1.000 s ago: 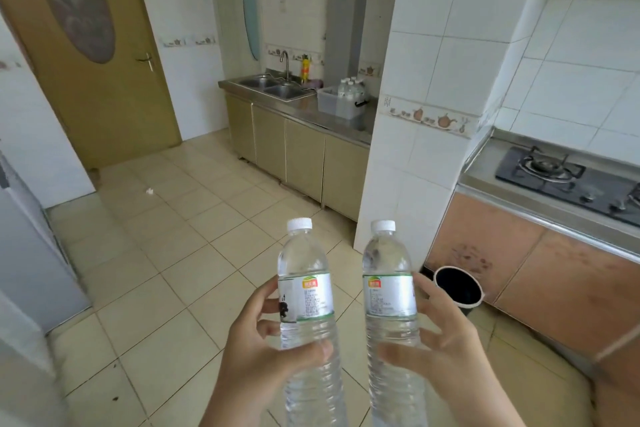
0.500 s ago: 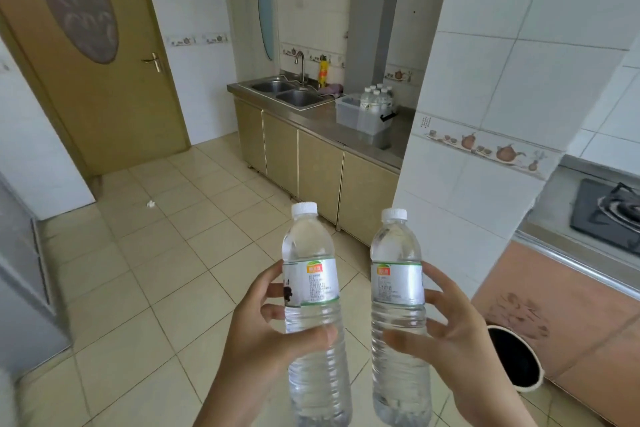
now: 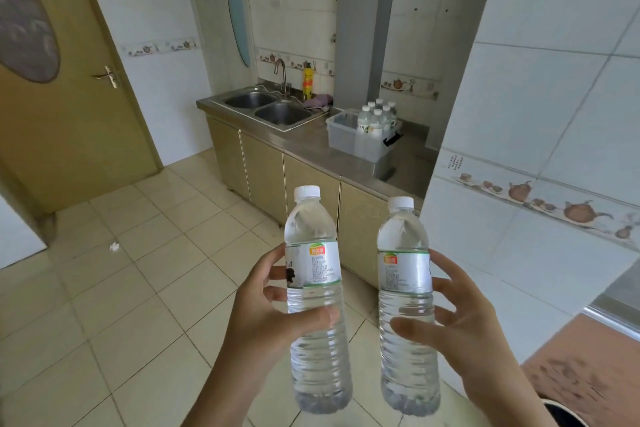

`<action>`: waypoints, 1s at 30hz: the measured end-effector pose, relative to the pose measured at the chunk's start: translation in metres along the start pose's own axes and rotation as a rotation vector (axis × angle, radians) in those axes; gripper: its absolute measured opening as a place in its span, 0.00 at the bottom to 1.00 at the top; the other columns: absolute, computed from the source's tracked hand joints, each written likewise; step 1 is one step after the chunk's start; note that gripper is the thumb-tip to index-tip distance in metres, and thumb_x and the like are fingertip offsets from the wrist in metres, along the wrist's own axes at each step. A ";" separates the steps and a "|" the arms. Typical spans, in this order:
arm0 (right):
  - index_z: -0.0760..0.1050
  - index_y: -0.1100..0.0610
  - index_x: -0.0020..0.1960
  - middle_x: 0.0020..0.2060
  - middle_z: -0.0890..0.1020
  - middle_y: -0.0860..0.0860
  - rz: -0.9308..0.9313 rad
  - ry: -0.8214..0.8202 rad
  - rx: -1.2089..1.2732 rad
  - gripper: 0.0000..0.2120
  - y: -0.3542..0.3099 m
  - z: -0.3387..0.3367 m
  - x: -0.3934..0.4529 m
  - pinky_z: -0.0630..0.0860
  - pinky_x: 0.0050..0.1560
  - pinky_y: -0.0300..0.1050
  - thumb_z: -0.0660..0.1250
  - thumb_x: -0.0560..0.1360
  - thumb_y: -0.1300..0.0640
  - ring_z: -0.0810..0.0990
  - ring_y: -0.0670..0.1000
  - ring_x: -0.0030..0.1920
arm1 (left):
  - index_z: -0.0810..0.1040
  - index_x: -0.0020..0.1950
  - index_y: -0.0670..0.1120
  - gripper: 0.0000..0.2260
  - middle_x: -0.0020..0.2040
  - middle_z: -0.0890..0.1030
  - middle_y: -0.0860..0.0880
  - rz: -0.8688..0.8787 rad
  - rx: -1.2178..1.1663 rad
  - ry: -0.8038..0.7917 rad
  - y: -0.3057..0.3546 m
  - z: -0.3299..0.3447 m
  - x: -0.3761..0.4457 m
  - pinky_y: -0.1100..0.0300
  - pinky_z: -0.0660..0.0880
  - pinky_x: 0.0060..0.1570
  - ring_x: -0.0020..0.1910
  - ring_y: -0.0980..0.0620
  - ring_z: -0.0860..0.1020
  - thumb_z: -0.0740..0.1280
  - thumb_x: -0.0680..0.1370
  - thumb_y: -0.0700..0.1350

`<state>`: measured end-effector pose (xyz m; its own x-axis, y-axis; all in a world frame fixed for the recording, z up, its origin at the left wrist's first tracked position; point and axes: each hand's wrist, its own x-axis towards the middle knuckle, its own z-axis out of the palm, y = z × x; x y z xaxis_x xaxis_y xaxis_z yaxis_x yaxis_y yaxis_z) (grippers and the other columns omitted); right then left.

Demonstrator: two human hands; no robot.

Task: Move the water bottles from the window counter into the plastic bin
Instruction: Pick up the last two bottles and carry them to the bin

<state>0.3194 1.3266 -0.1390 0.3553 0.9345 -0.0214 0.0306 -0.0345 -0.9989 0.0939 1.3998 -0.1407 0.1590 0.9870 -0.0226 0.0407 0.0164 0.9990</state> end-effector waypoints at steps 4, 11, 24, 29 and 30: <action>0.73 0.37 0.61 0.50 0.83 0.49 -0.016 -0.006 -0.007 0.43 0.004 0.002 0.098 0.80 0.44 0.52 0.82 0.53 0.66 0.85 0.50 0.44 | 0.78 0.60 0.61 0.40 0.48 0.82 0.61 0.012 -0.006 0.018 -0.002 0.018 0.089 0.51 0.81 0.49 0.49 0.51 0.82 0.81 0.48 0.50; 0.73 0.37 0.60 0.50 0.83 0.47 -0.036 -0.054 -0.048 0.42 0.001 0.004 0.272 0.80 0.45 0.45 0.81 0.55 0.68 0.84 0.48 0.46 | 0.79 0.57 0.62 0.38 0.46 0.82 0.62 0.013 -0.012 0.052 0.003 0.052 0.246 0.53 0.81 0.45 0.47 0.53 0.81 0.80 0.47 0.49; 0.74 0.41 0.60 0.51 0.82 0.50 -0.034 -0.006 -0.058 0.43 0.001 0.070 0.524 0.79 0.40 0.36 0.80 0.53 0.72 0.84 0.45 0.44 | 0.77 0.61 0.62 0.42 0.48 0.82 0.59 -0.004 -0.003 0.007 0.001 0.047 0.514 0.49 0.82 0.49 0.47 0.54 0.82 0.82 0.47 0.50; 0.73 0.40 0.61 0.50 0.83 0.51 -0.008 0.118 -0.045 0.45 -0.002 0.105 0.611 0.80 0.50 0.52 0.81 0.52 0.72 0.84 0.51 0.47 | 0.78 0.60 0.62 0.41 0.48 0.83 0.57 0.005 0.006 -0.103 0.007 0.035 0.632 0.63 0.76 0.41 0.45 0.59 0.81 0.81 0.47 0.50; 0.73 0.39 0.61 0.51 0.83 0.51 -0.003 0.136 -0.043 0.46 -0.004 0.112 0.626 0.81 0.50 0.53 0.82 0.52 0.71 0.84 0.51 0.47 | 0.78 0.59 0.63 0.40 0.49 0.83 0.58 0.011 0.017 -0.128 0.011 0.034 0.653 0.64 0.76 0.41 0.46 0.58 0.81 0.81 0.47 0.50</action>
<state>0.4373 1.9511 -0.1527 0.4784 0.8781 -0.0095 0.0714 -0.0497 -0.9962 0.2313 2.0389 -0.1461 0.2843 0.9586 -0.0176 0.0548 0.0021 0.9985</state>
